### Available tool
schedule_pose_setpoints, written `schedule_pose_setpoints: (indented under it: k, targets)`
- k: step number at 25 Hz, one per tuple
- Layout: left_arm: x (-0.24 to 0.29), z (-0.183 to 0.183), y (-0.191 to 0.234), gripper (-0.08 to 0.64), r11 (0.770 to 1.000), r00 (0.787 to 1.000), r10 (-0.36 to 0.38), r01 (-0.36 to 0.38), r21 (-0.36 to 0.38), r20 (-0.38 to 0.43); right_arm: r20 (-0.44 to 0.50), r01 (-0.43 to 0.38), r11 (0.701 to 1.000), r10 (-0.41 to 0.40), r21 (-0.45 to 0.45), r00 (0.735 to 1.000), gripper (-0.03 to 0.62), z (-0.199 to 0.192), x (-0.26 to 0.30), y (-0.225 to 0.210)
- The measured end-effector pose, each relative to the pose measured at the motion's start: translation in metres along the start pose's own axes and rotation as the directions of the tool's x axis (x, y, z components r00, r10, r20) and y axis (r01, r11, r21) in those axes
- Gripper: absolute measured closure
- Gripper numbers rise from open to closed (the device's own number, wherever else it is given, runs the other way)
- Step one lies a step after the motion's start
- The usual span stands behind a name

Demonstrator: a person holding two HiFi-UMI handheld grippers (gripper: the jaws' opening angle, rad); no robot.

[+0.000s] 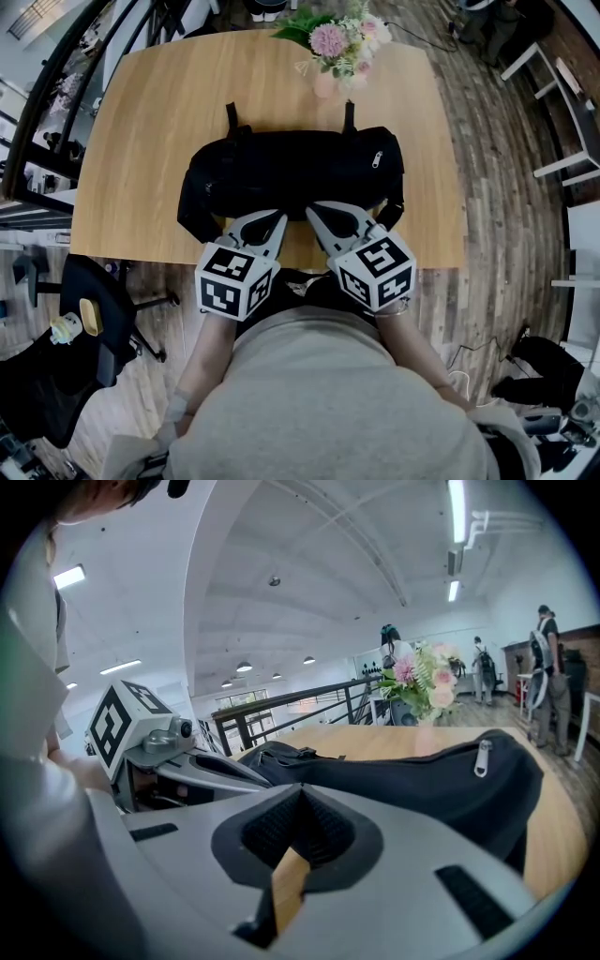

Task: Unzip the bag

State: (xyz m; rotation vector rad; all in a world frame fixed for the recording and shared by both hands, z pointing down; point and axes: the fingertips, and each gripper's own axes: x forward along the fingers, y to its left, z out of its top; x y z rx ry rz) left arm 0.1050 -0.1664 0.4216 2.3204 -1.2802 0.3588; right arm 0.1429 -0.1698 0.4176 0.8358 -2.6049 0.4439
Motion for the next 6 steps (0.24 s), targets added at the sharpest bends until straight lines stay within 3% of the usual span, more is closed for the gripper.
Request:
schedule_pose_setpoints:
  k: [6]
  targets:
    - [-0.0030, -0.0011, 0.0012, 0.541, 1.000, 1.000, -0.002, 0.002, -0.015, 0.003, -0.012, -0.008, 1.000, 0.008, 0.001, 1.000, 0.586, -0.0031, 0.0015, 0.0040]
